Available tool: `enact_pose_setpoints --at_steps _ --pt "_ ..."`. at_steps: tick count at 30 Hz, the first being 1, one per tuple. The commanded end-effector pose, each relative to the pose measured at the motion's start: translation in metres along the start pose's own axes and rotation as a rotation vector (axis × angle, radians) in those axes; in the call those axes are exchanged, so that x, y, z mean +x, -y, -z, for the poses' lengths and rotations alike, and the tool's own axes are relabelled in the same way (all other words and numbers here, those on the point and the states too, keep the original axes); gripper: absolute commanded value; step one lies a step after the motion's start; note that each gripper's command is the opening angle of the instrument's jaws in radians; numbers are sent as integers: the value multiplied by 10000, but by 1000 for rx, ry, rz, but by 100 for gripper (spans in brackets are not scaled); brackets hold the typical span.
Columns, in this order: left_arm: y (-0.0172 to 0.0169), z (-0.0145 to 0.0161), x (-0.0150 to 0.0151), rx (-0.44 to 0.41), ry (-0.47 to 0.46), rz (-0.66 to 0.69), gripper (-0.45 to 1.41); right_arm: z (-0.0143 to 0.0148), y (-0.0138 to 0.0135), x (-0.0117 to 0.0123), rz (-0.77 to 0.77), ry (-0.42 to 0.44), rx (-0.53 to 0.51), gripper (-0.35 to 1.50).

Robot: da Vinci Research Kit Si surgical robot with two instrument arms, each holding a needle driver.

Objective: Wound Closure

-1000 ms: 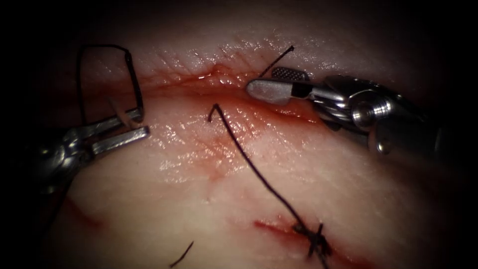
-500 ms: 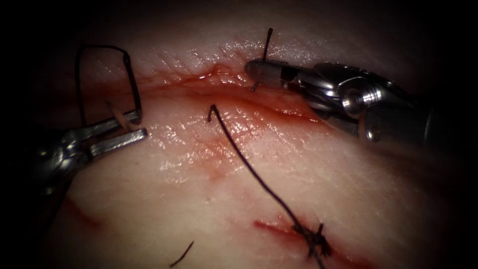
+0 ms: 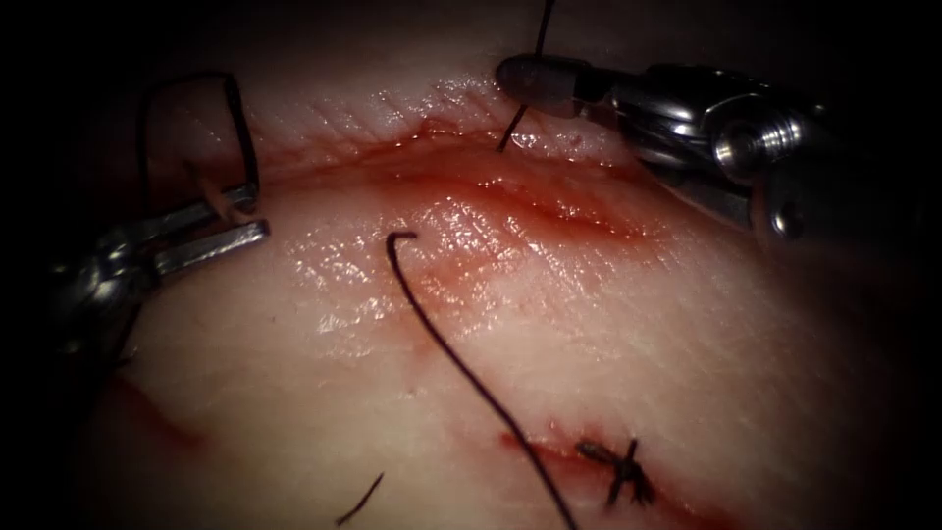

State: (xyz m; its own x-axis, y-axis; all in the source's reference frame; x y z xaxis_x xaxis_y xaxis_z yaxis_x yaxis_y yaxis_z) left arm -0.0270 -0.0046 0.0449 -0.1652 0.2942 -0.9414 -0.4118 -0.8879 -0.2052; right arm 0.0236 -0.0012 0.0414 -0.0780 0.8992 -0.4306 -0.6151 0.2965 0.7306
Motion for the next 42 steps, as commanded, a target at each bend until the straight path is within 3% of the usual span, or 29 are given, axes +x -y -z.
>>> enact_pose_setpoints --at_steps 1,6,10,14,19,20,21,24,25,30,33,39,41,42 --pt "5 -5 -5 17 13 -48 -45 -10 3 0 2 -1 5 -35" --pt "27 -2 -18 97 194 -283 -45 -12 2 5 21 0 1 -35" --pt "32 -3 -31 132 290 -380 -45 -15 3 7 50 8 3 -35" --pt "43 -7 -50 250 578 -646 -45 -16 5 6 74 20 10 -35" --pt "59 -11 -65 297 684 -734 -45 -16 7 5 87 30 14 -35" --pt "63 -12 -68 308 698 -735 -32 -16 7 5 94 32 14 -35" --pt "65 -12 -69 313 707 -740 10 -16 7 5 94 32 14 -35" --pt "65 -12 -72 367 663 -579 76 -17 7 4 101 36 18 -35" --pt "62 -11 -71 355 627 -539 88 -17 7 4 101 35 18 -35" --pt "40 -6 -57 257 453 -328 120 -18 6 3 115 37 16 -35" --pt "24 1 -40 193 414 -256 130 -18 6 2 134 36 18 -35" --pt "0 13 -2 160 405 -229 125 -17 6 3 144 29 39 -35" --pt "-17 10 20 138 388 -223 120 -15 7 5 141 -4 65 58" --pt "-22 8 24 134 381 -226 120 -14 7 6 140 -11 71 78"
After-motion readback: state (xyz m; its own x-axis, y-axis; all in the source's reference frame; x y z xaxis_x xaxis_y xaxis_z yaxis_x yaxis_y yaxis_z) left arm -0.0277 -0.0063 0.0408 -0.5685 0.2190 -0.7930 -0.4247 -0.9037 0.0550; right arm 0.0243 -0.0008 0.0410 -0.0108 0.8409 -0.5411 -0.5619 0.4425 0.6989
